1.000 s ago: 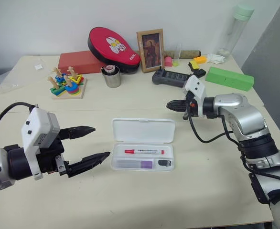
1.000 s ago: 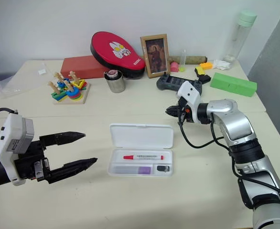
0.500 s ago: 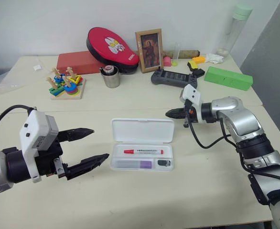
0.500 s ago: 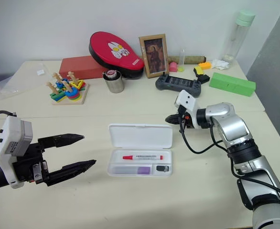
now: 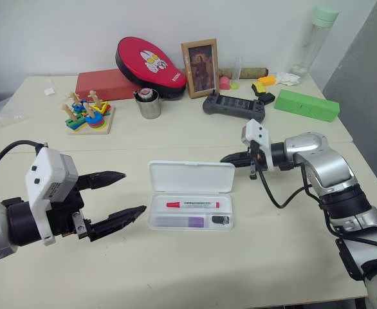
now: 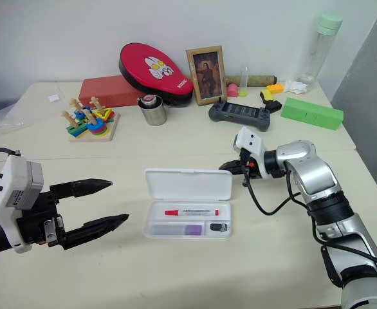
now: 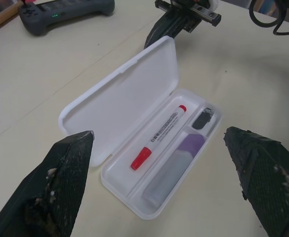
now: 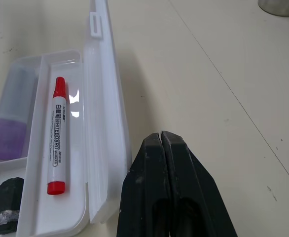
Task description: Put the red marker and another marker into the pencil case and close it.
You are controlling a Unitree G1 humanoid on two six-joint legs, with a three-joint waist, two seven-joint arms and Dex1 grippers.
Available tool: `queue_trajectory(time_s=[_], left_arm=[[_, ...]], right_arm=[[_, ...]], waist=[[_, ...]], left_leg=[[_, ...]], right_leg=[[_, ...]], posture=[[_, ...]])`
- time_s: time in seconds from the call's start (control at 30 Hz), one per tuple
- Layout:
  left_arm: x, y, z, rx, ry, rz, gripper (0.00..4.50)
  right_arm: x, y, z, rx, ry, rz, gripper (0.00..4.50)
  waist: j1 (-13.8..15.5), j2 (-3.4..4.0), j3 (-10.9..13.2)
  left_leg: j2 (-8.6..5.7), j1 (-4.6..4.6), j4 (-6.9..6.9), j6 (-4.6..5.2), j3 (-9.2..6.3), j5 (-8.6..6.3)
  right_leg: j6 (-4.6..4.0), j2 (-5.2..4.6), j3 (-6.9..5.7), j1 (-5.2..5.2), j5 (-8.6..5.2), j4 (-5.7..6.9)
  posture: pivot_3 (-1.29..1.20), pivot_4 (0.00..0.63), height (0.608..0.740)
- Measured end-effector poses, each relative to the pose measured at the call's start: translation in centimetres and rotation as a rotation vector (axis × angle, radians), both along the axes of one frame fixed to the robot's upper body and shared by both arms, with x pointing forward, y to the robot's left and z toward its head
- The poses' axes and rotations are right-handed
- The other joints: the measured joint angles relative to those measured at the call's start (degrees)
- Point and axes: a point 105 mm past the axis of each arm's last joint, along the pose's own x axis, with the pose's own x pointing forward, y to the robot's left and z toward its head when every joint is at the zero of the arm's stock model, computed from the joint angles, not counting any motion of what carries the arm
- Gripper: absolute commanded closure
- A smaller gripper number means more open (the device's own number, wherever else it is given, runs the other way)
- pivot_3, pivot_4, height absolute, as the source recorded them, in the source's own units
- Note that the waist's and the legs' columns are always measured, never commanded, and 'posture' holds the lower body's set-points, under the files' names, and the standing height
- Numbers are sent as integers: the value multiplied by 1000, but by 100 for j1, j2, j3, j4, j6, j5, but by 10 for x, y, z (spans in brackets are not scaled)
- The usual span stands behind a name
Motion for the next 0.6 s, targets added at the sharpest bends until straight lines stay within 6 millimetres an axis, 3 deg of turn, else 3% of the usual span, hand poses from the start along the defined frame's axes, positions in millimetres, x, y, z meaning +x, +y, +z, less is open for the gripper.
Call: queue_trajectory(time_s=[0.6], left_arm=[[2, 2, 1, 5, -15, 13, 0]], right_arm=[[-26, 16, 16, 31, -19, 125, 4491]], waist=[[-5, 0, 0]], left_leg=[[0, 0, 0, 0, 0, 0]], right_leg=[[0, 0, 0, 0, 0, 0]], posture=[[0, 150, 740]])
